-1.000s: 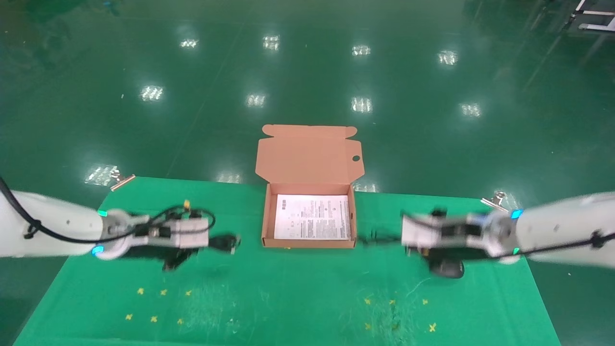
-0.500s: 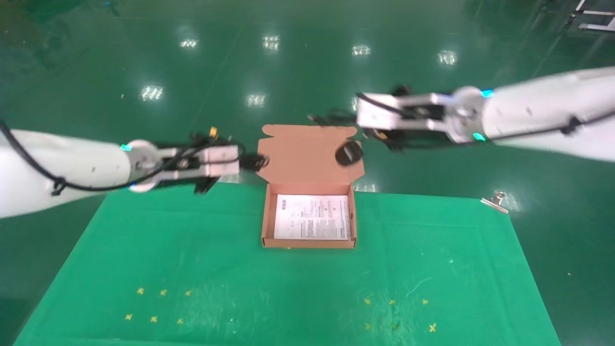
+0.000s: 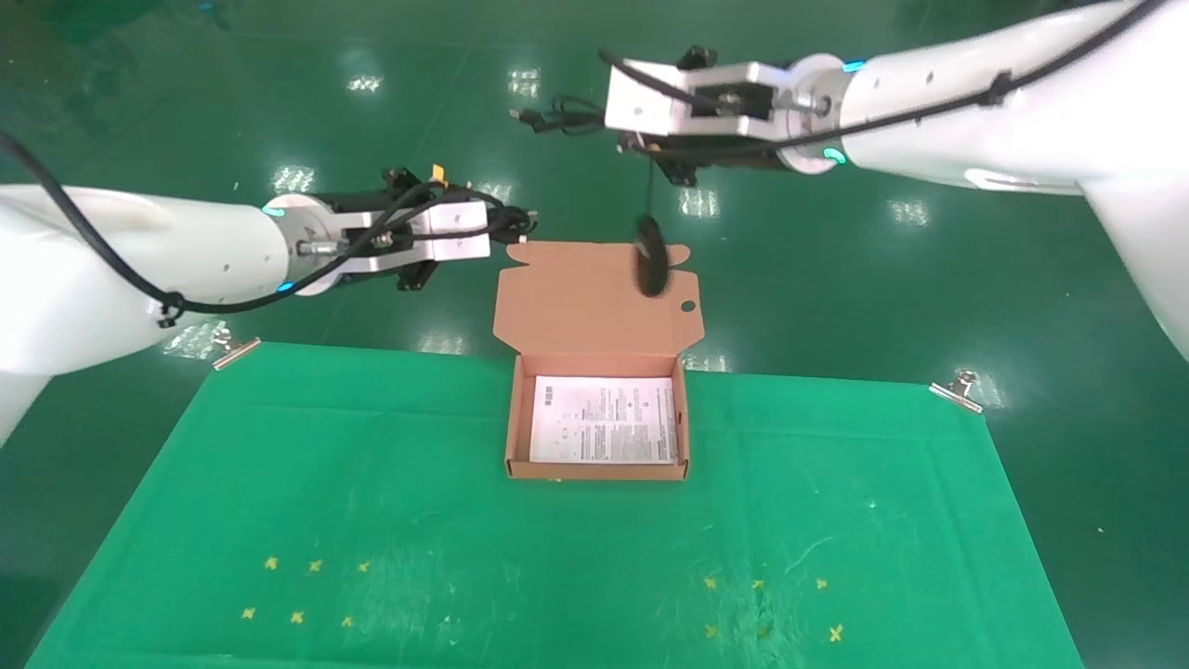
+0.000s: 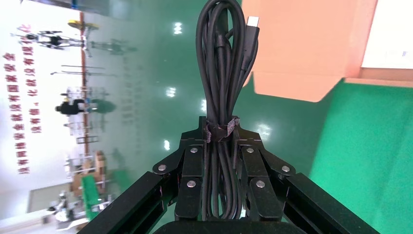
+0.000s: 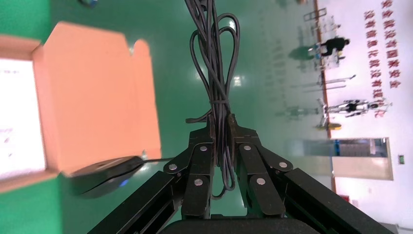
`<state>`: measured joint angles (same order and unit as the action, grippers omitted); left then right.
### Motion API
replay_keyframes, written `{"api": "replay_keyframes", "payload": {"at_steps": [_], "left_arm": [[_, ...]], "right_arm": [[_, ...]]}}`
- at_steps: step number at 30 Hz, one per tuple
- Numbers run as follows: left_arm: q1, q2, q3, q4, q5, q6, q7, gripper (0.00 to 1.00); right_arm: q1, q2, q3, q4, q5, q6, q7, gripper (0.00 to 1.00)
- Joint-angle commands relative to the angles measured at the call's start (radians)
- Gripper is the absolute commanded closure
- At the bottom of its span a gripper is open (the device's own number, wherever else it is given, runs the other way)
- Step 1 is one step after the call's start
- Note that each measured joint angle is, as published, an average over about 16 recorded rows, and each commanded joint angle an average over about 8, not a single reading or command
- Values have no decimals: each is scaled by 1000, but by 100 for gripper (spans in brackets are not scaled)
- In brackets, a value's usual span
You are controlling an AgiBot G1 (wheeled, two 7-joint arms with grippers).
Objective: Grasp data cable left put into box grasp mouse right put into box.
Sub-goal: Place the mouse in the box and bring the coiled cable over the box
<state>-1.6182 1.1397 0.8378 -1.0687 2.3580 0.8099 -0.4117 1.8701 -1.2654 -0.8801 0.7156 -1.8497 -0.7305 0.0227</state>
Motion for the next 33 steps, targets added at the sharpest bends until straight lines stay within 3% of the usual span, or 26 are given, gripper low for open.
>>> {"api": "replay_keyframes", "payload": {"at_steps": [1, 10, 33], "left_arm": [[-6, 9, 0, -3, 30, -12, -12, 100], [-12, 13, -3, -12, 74, -18, -42, 100], [0, -30, -7, -26, 214, 79, -161, 100]], "right_arm": [[15, -27, 11, -45, 30, 12, -44, 100], [43, -72, 20, -104, 79, 19, -117, 100], [-45, -92, -62, -106, 139, 36, -105, 100]]}}
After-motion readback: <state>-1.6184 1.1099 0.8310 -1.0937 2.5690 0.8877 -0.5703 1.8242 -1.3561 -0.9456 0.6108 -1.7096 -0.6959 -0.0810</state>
